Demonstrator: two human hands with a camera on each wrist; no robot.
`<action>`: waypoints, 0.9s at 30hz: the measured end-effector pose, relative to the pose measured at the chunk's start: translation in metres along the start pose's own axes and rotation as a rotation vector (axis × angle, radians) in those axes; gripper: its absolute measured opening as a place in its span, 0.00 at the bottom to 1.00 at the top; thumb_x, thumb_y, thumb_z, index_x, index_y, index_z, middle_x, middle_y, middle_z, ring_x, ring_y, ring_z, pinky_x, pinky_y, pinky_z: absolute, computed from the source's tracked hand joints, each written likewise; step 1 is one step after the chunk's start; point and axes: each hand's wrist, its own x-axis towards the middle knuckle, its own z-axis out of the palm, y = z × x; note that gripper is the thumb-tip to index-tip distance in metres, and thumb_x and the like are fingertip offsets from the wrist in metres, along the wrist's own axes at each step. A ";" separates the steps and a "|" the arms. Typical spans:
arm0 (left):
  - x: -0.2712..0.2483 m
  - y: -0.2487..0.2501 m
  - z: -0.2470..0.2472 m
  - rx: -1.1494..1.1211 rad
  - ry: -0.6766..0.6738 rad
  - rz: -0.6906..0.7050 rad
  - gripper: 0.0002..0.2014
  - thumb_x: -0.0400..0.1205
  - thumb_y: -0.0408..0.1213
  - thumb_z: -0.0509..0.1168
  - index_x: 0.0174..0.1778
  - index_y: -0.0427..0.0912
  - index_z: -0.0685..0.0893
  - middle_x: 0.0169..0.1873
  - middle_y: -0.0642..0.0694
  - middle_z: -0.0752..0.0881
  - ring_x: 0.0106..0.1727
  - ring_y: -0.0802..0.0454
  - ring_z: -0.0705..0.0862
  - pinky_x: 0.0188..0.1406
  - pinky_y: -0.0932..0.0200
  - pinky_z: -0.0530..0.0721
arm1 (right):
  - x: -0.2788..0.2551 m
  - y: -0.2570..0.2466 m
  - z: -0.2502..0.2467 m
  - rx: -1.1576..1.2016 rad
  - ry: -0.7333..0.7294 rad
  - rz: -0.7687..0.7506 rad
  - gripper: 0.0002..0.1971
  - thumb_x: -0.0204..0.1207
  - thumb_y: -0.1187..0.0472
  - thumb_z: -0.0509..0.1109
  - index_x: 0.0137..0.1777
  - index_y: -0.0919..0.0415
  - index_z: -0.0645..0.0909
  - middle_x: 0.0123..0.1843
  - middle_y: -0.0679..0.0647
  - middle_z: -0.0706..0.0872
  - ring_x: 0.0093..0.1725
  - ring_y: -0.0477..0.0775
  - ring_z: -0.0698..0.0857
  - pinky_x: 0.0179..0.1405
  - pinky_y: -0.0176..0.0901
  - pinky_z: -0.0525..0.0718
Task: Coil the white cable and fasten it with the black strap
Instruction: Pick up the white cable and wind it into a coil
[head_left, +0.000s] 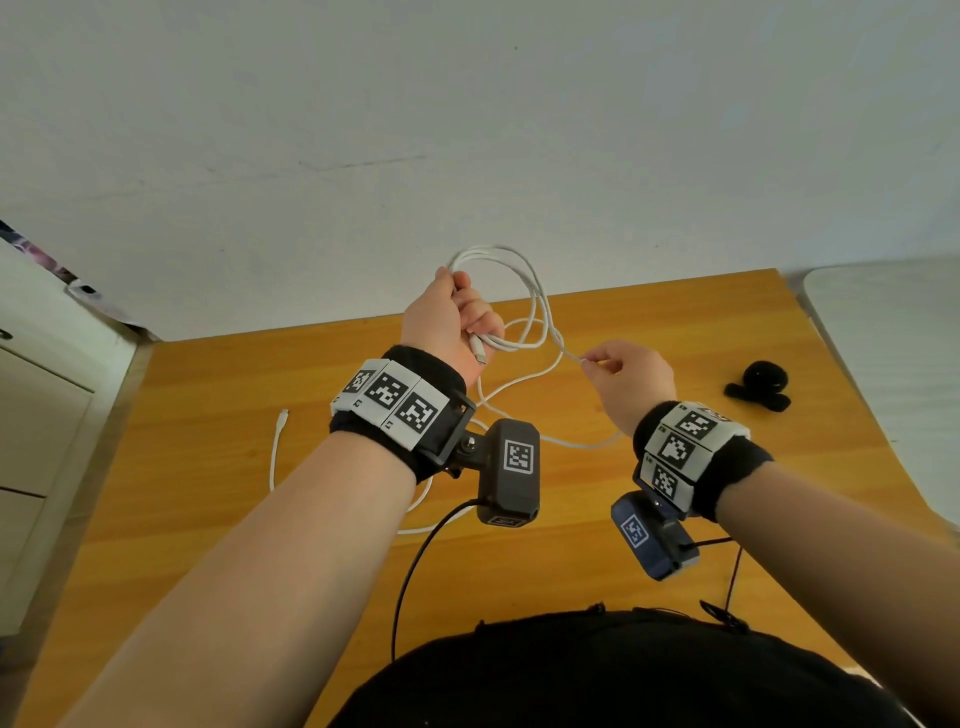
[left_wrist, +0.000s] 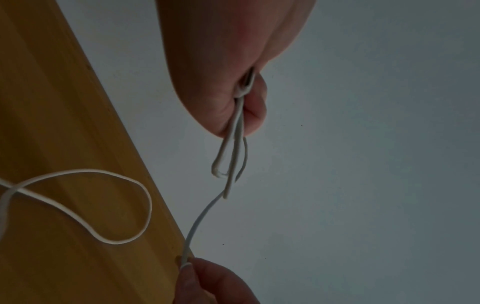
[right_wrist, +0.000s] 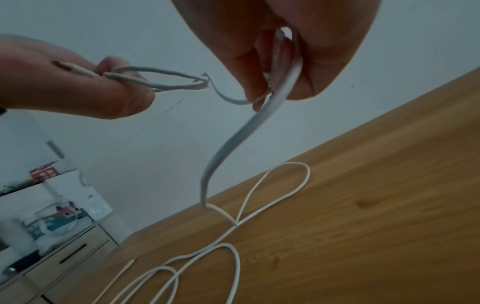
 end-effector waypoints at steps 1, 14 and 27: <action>0.000 0.001 0.000 0.004 0.002 0.005 0.22 0.87 0.48 0.51 0.30 0.42 0.74 0.15 0.53 0.64 0.12 0.59 0.61 0.13 0.68 0.60 | 0.001 0.001 -0.001 -0.014 -0.023 0.013 0.09 0.80 0.60 0.64 0.55 0.58 0.84 0.38 0.54 0.81 0.42 0.63 0.86 0.39 0.48 0.83; 0.004 0.014 -0.007 -0.033 0.056 0.116 0.20 0.87 0.46 0.52 0.31 0.42 0.73 0.14 0.53 0.64 0.12 0.59 0.61 0.12 0.67 0.60 | -0.009 0.015 0.001 0.919 -0.363 0.455 0.09 0.83 0.63 0.59 0.44 0.66 0.76 0.42 0.63 0.85 0.49 0.60 0.86 0.64 0.55 0.79; 0.006 0.012 -0.010 -0.055 0.006 0.125 0.19 0.87 0.45 0.51 0.32 0.42 0.73 0.14 0.53 0.64 0.12 0.59 0.62 0.13 0.67 0.61 | -0.002 0.005 0.005 0.137 0.011 0.065 0.17 0.84 0.61 0.57 0.70 0.60 0.78 0.38 0.53 0.81 0.32 0.52 0.78 0.40 0.51 0.86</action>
